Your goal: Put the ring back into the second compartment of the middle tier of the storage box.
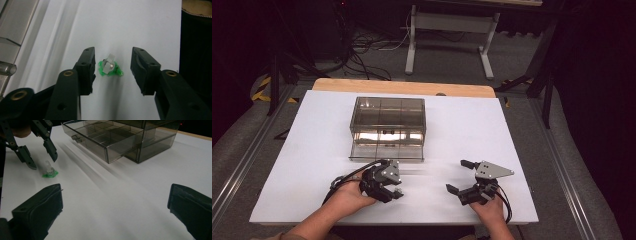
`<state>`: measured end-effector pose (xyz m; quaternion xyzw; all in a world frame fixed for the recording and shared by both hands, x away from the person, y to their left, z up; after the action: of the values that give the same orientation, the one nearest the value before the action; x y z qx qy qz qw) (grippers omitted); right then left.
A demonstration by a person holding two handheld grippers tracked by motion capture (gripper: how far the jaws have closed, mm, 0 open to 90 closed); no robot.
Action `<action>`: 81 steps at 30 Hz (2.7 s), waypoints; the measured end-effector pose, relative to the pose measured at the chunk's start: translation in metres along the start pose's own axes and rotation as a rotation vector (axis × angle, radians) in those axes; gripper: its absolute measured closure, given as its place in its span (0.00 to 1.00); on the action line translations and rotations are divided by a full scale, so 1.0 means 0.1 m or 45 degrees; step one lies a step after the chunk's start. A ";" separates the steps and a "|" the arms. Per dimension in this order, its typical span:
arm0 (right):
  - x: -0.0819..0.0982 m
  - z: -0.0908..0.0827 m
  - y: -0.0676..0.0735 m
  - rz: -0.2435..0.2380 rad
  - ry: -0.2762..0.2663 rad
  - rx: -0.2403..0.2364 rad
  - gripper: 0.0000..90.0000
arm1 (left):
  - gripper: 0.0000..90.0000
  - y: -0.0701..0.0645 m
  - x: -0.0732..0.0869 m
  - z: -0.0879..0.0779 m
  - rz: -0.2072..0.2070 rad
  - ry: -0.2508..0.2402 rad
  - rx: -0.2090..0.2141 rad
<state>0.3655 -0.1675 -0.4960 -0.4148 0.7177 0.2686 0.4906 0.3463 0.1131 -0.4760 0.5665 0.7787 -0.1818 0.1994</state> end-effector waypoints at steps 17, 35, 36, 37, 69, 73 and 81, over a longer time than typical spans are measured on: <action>0.00 0.00 0.00 0.000 -0.001 -0.001 0.01 | 0.95 0.00 0.02 0.01 -0.001 0.047 -0.018; 0.00 0.00 0.00 0.000 0.000 0.001 0.01 | 0.95 0.05 -0.05 -0.17 -0.034 -0.033 -0.031; 0.00 0.00 0.00 0.000 0.000 0.001 0.00 | 0.95 0.05 -0.05 -0.18 -0.034 -0.039 -0.033; 0.00 0.00 0.00 0.000 0.001 0.002 0.01 | 0.95 0.06 -0.06 -0.19 -0.042 -0.043 -0.035; 0.00 0.00 0.00 0.001 0.000 0.001 0.01 | 0.95 0.28 -0.13 -0.50 -0.278 -0.264 -0.140; 0.00 0.00 0.00 0.001 0.000 0.001 0.01 | 0.95 0.31 -0.14 -0.53 -0.302 -0.283 -0.157; 0.00 0.00 0.00 0.002 0.001 0.001 0.01 | 0.95 0.38 -0.16 -0.59 -0.359 -0.305 -0.215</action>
<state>0.3652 -0.1672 -0.4961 -0.4143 0.7183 0.2687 0.4902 0.3804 0.1413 -0.4192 0.4073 0.8335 -0.2082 0.3099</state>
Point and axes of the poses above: each handheld gripper's, and its own axes: z roughly forward along the jaws, x roughly out of its underside, y roughly to its left, the point moved 4 cm from there along z, roughly forward along the jaws, and after that the axes turned 4 degrees about -z, right-handed, at the moved point
